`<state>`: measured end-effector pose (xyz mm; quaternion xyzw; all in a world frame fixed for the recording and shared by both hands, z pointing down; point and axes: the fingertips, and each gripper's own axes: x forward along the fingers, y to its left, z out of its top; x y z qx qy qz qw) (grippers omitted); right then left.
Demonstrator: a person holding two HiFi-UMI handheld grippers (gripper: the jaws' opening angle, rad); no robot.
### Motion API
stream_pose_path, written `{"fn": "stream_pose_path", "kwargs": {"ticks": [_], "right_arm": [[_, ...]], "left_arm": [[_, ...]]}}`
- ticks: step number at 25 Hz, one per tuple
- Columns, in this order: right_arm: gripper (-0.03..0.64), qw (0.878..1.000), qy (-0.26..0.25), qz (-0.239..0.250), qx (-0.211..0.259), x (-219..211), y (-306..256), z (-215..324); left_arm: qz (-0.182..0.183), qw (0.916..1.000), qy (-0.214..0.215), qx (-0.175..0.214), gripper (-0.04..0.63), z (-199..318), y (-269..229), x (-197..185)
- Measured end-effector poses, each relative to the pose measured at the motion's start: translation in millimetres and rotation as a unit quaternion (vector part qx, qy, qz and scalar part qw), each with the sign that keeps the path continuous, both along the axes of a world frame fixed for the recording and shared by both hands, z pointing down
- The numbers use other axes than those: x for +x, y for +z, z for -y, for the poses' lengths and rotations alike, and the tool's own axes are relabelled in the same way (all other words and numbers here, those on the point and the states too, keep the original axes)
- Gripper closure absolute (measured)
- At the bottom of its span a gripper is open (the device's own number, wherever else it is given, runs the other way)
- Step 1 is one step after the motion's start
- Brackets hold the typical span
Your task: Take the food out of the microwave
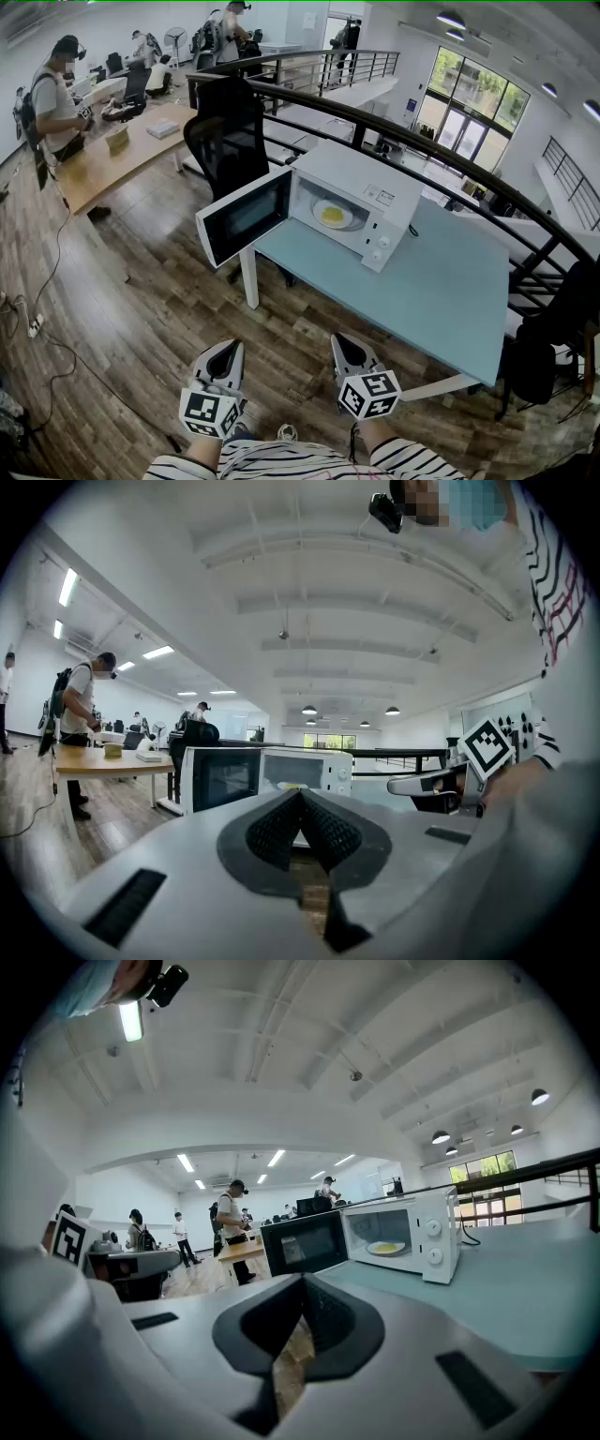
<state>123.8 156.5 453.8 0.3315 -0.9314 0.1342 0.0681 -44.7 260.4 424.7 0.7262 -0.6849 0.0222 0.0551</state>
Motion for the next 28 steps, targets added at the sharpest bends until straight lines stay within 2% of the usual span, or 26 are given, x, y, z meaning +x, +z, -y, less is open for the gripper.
{"fn": "stream_pose_path", "kwargs": {"ticks": [4, 10, 11, 12, 13, 21, 28], "right_arm": [[0.588, 1.000, -0.001, 0.011, 0.003, 2, -1, 9], [0.579, 1.000, 0.002, 0.024, 0.002, -2, 1, 24], [0.547, 1.000, 0.005, 0.028, -0.001, -2, 1, 27], [0.424, 0.999, 0.008, 0.031, -0.005, -4, 3, 31], [0.391, 0.999, 0.009, 0.032, -0.008, -6, 4, 36], [0.391, 0.999, 0.033, 0.022, -0.008, -26, 7, 84], [0.391, 0.995, 0.097, 0.025, -0.020, -44, 13, 138]], "left_arm": [[-0.007, 0.9999, 0.007, 0.013, 0.571, 9, 0, 6], [-0.016, 0.9997, 0.016, 0.006, 0.562, 29, 8, 9], [-0.022, 0.9996, 0.020, 0.005, 0.518, 33, 10, 8], [-0.026, 0.9994, 0.024, 0.003, 0.432, 37, 11, 8], [-0.028, 0.9992, 0.028, 0.001, 0.411, 42, 13, 6], [-0.031, 0.9970, 0.071, -0.011, 0.411, 105, 22, -11], [-0.034, 0.9911, 0.127, -0.018, 0.411, 175, 24, -39]]}}
